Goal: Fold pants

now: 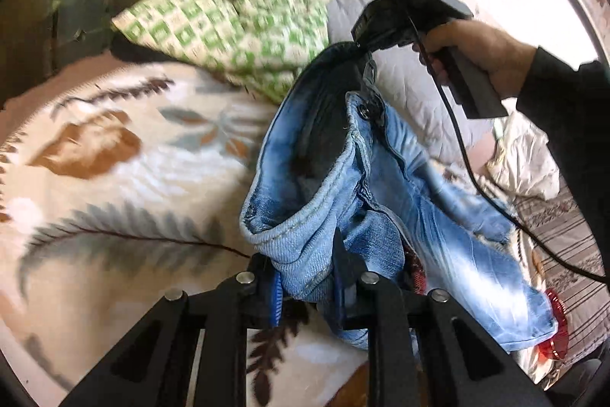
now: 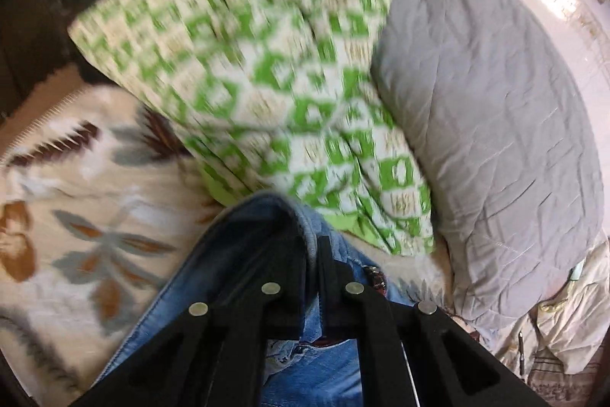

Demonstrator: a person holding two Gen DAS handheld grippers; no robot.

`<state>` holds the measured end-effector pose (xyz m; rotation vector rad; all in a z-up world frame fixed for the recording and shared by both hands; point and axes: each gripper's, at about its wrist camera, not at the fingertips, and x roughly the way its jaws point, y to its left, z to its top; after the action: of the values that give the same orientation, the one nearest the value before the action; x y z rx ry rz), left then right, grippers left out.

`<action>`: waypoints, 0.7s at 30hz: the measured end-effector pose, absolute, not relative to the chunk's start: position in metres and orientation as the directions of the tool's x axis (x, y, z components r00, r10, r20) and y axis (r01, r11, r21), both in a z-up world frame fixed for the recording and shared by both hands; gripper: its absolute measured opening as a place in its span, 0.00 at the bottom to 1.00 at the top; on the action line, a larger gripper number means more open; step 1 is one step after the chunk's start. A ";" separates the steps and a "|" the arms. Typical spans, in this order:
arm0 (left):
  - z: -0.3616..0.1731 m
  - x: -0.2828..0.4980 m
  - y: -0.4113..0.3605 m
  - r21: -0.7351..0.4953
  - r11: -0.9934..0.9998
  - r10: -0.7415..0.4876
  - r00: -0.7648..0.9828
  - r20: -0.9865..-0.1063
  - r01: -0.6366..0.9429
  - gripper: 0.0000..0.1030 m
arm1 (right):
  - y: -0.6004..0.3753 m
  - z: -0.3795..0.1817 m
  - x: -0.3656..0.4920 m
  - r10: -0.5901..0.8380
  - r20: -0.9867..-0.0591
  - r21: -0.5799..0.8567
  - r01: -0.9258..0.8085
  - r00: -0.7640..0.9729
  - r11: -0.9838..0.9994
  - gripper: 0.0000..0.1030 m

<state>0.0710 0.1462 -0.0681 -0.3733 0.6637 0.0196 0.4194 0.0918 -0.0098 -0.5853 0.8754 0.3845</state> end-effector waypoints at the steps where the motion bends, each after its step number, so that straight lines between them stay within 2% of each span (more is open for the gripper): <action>1: -0.062 0.064 0.152 -0.329 0.934 -0.087 0.798 -0.596 -0.143 0.21 | 0.100 -0.001 0.412 0.100 -0.800 -0.307 -0.548 0.591 0.778 0.05; 6: -0.037 0.036 0.198 -0.299 0.930 0.015 0.833 -0.553 -0.215 0.21 | 0.146 0.032 0.380 0.205 -0.774 -0.251 -0.588 0.599 0.769 0.05; 13: -0.052 0.034 0.227 -0.227 0.937 0.071 0.780 -0.622 -0.266 0.21 | 0.203 0.004 0.372 0.172 -0.780 -0.273 -0.575 0.602 0.771 0.05; 14: -0.054 0.037 0.226 -0.205 0.942 0.076 0.764 -0.641 -0.265 0.24 | 0.205 -0.001 0.372 0.165 -0.782 -0.275 -0.571 0.601 0.773 0.05; 15: -0.057 0.040 0.226 -0.184 0.943 0.089 0.745 -0.661 -0.276 0.35 | 0.204 -0.005 0.374 0.162 -0.786 -0.272 -0.568 0.597 0.777 0.06; 16: -0.060 0.041 0.226 -0.158 0.937 0.124 0.720 -0.682 -0.311 0.71 | 0.204 -0.009 0.377 0.149 -0.797 -0.265 -0.561 0.585 0.784 0.08; 17: -0.062 0.042 0.229 -0.124 0.920 0.188 0.694 -0.695 -0.373 0.90 | 0.202 -0.015 0.383 0.126 -0.818 -0.252 -0.547 0.561 0.798 0.20; 18: -0.061 0.037 0.232 -0.110 0.894 0.250 0.688 -0.681 -0.433 1.00 | 0.196 -0.016 0.384 0.123 -0.824 -0.239 -0.536 0.553 0.810 0.63; 19: -0.057 0.031 0.236 -0.125 0.881 0.271 0.705 -0.656 -0.456 1.00 | 0.191 -0.015 0.384 0.147 -0.819 -0.213 -0.532 0.554 0.819 0.85; 20: -0.054 0.026 0.238 -0.137 0.877 0.270 0.708 -0.652 -0.460 1.00 | 0.183 -0.011 0.382 0.181 -0.798 -0.193 -0.528 0.575 0.827 0.98; 21: -0.052 0.024 0.240 -0.143 0.875 0.266 0.708 -0.655 -0.462 1.00 | 0.178 -0.008 0.381 0.182 -0.788 -0.191 -0.515 0.588 0.836 0.98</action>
<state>0.0238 0.2399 -0.0518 -0.3088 0.6724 0.4112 0.3812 0.1784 -0.0082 -0.4277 0.8524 0.4204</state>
